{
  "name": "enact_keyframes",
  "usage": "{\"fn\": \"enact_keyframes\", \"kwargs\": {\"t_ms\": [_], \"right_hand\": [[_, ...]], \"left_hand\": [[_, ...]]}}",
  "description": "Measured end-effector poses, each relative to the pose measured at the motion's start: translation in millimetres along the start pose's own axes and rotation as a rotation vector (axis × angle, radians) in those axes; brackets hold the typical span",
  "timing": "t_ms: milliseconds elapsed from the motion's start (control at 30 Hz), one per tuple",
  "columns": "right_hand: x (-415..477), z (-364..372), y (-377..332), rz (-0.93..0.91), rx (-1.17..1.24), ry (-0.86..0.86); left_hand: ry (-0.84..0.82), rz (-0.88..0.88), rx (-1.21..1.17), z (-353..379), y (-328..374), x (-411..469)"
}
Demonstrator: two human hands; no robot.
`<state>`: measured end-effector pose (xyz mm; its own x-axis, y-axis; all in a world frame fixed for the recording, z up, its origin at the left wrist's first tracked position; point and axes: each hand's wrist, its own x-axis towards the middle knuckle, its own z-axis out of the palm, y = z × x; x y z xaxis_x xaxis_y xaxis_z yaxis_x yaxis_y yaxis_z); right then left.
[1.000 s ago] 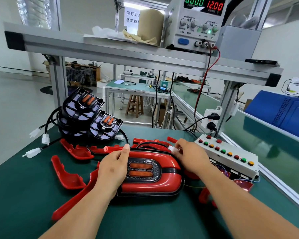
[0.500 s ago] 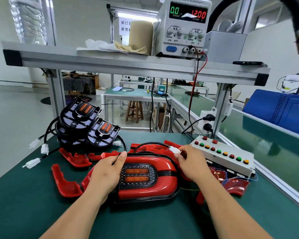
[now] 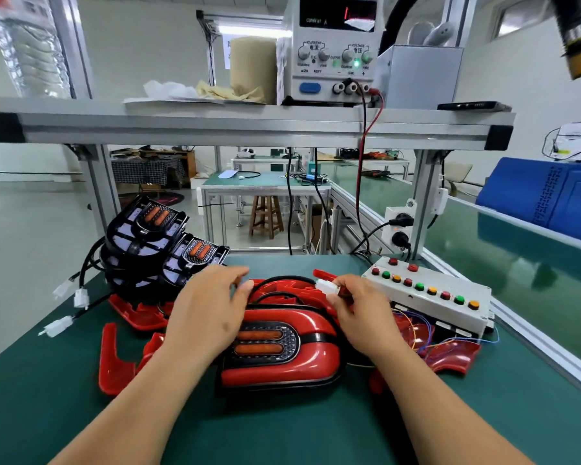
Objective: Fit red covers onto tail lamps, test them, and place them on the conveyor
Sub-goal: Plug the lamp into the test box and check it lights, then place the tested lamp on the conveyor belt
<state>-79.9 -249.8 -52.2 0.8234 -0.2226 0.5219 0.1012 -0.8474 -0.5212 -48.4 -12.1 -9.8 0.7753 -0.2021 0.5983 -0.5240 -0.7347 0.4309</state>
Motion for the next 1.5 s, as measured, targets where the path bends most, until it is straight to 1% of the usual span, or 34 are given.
{"fn": "enact_keyframes", "kwargs": {"t_ms": [33,100,200,300,367,467,667,800,867,933,1000,1067,1100,1133,1200,1267,1367,1400,1433,1500], "right_hand": [[-0.4,-0.1,-0.9,-0.006,0.027,0.011],[-1.1,-1.0,-2.3,-0.009,0.087,0.018],[-1.6,-1.7,-4.5,-0.053,0.121,0.044],[-2.0,-1.9,-4.3,-0.086,0.150,0.048],[-1.9,-1.2,-1.9,-0.082,0.160,0.045],[-0.4,-0.2,-0.4,-0.057,0.178,0.045],[2.1,0.5,-1.5,-0.091,0.192,0.009],[2.0,-0.1,-1.1,-0.082,0.174,0.003],[1.6,0.3,0.9,-0.033,0.098,-0.009],[0.4,1.4,2.7,0.018,-0.103,-0.031],[-0.3,1.6,0.9,-0.008,-0.248,-0.011],[-0.2,-0.2,-7.6,-0.059,-0.185,-0.023],[-0.6,-0.3,-12.5,-0.074,-0.099,-0.074],[-1.9,0.8,-17.4,-0.090,-0.031,-0.160],[-6.6,5.5,-26.0,-0.100,-0.020,-0.355],[-9.7,8.9,-29.8,-0.064,-0.033,-0.449],[-9.9,7.5,-32.2,-0.016,0.032,-0.438],[-10.3,6.8,-32.6,-0.028,0.020,-0.424],[-10.8,6.4,-32.8,-0.041,0.000,-0.408],[-12.6,5.4,-34.2,-0.062,0.014,-0.375]], "left_hand": [[-0.035,0.073,0.000,3.0,8.1,7.1],[-0.159,0.180,0.014,14.9,26.3,22.2],[-0.357,0.278,0.149,41.6,51.7,38.2],[-0.518,0.294,0.250,62.9,65.6,43.8],[-0.558,0.287,0.245,68.0,67.5,47.4],[-0.557,0.282,0.226,70.8,67.4,50.2],[-0.529,0.264,0.319,71.3,63.7,49.4],[-0.509,0.257,0.320,69.2,60.0,50.2],[-0.520,0.228,0.283,63.7,57.0,51.7],[-0.521,0.219,0.179,53.6,52.7,56.1],[-0.440,0.233,0.053,39.7,47.2,63.3],[-0.299,0.222,-0.033,24.2,39.3,71.9],[-0.252,0.203,-0.071,17.2,34.6,74.7],[-0.231,0.178,-0.112,11.2,30.0,76.4],[-0.249,0.130,-0.174,1.6,20.0,76.1],[-0.318,0.095,-0.179,-2.4,9.9,73.3],[-0.474,0.030,-0.132,-0.3,-4.5,67.6],[-0.484,-0.005,-0.150,1.1,-9.4,64.7],[-0.463,-0.052,-0.201,1.8,-14.0,61.0],[-0.348,-0.167,-0.361,4.3,-22.6,50.9]]}}
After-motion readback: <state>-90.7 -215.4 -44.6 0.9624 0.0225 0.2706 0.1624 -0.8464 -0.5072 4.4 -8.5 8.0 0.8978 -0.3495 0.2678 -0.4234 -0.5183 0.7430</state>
